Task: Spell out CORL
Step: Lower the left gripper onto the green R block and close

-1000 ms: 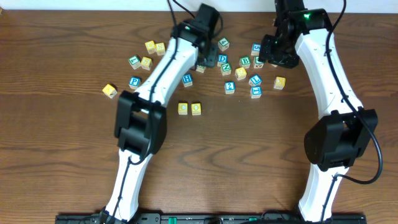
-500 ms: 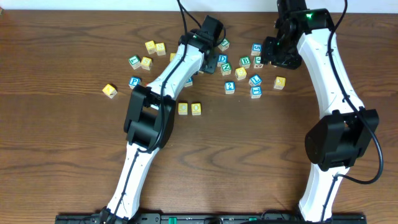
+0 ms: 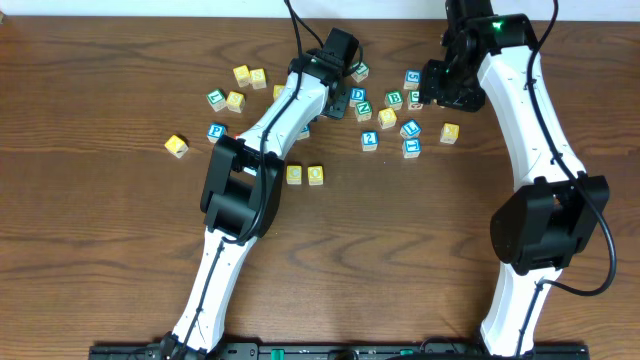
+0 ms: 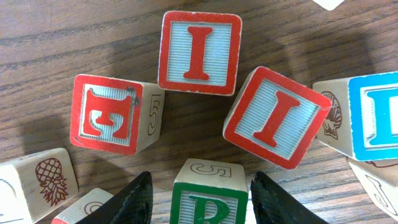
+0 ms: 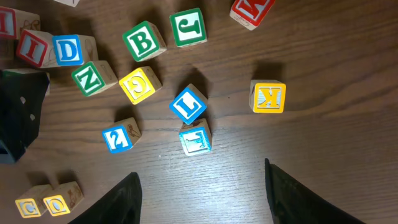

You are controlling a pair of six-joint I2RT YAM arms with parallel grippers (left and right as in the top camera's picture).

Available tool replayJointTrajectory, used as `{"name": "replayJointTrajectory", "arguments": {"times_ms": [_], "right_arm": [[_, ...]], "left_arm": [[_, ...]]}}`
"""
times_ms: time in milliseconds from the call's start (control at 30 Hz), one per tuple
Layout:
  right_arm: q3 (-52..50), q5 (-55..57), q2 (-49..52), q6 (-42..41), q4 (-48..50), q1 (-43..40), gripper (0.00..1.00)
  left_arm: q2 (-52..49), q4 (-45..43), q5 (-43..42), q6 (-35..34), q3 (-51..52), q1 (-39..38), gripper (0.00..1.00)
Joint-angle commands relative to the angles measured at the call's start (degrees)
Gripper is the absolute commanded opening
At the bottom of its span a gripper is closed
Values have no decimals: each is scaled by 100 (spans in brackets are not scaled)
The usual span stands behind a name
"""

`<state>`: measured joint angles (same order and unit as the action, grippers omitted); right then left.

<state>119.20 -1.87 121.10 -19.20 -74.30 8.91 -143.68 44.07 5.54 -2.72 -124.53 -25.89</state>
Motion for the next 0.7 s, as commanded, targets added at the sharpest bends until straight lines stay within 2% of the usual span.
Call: {"name": "replayJointTrajectory", "arguments": {"times_ms": [0,300,400,667], "right_arm": [[101,28,-160,66,-9,-24,59],[101,28,-160,66,-11,-20,60],[101,28,-160,63,-9,-20,61],[101,28,-160,66,-7,-20,64]], "left_arm": [[-35,81,90,28,28,35,50],[-59,138,-164,33,61,35,40],[-57,98,-162,33,61,35,34],[155,105,-162,28,-11,35,33]]}}
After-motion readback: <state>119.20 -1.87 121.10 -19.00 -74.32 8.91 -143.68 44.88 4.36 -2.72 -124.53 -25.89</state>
